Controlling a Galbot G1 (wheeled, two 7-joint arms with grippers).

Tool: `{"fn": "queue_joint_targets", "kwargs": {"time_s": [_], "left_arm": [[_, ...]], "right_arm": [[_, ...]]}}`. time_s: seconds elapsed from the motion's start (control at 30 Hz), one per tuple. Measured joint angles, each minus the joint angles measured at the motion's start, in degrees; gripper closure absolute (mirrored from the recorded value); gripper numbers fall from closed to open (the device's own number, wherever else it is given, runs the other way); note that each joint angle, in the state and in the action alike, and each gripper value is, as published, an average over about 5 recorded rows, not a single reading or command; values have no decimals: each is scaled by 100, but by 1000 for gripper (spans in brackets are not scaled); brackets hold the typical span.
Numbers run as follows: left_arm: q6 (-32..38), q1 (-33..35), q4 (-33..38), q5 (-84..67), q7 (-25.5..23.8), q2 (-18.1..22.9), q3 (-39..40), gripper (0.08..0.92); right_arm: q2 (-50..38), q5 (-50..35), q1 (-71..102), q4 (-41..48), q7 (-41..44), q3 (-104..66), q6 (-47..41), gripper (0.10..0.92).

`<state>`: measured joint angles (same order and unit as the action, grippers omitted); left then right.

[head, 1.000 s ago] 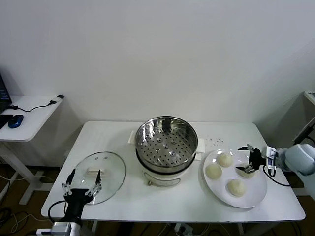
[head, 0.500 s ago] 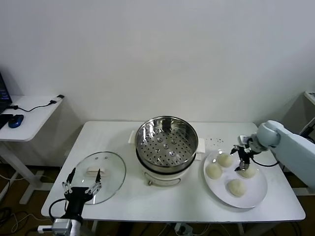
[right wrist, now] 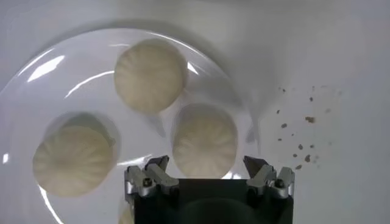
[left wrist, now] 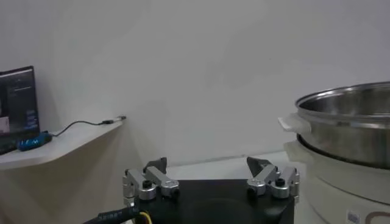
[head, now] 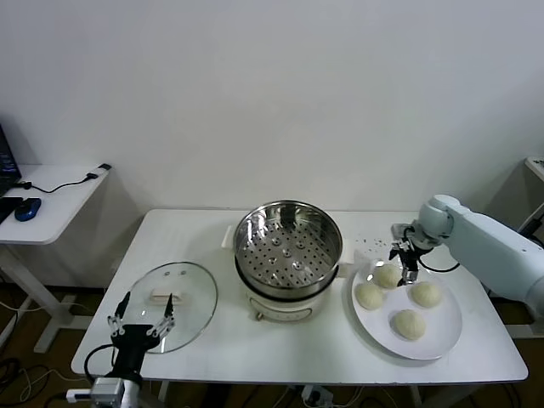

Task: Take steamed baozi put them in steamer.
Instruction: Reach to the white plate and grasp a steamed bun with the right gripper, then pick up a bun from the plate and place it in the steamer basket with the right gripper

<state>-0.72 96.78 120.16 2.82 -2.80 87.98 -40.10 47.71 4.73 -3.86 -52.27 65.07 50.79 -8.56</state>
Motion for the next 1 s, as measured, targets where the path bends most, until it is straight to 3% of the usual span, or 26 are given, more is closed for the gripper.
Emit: {"fn": "queue_joint_targets", "kwargs": {"time_s": [0.4,0.83,1.0], "left_arm": [[-4,-14,-37,2,-4,2,1,177],[13,-9,-85,5,-8,-8,-10,177],[11,-13,-85,5,-8,-13,-10,177]], "right_arm": [[243,142,60,243,-2,47,33,212],[346,240,85,370,22,12,78,376],[317,205,61,358,32,-17,150,396]]}}
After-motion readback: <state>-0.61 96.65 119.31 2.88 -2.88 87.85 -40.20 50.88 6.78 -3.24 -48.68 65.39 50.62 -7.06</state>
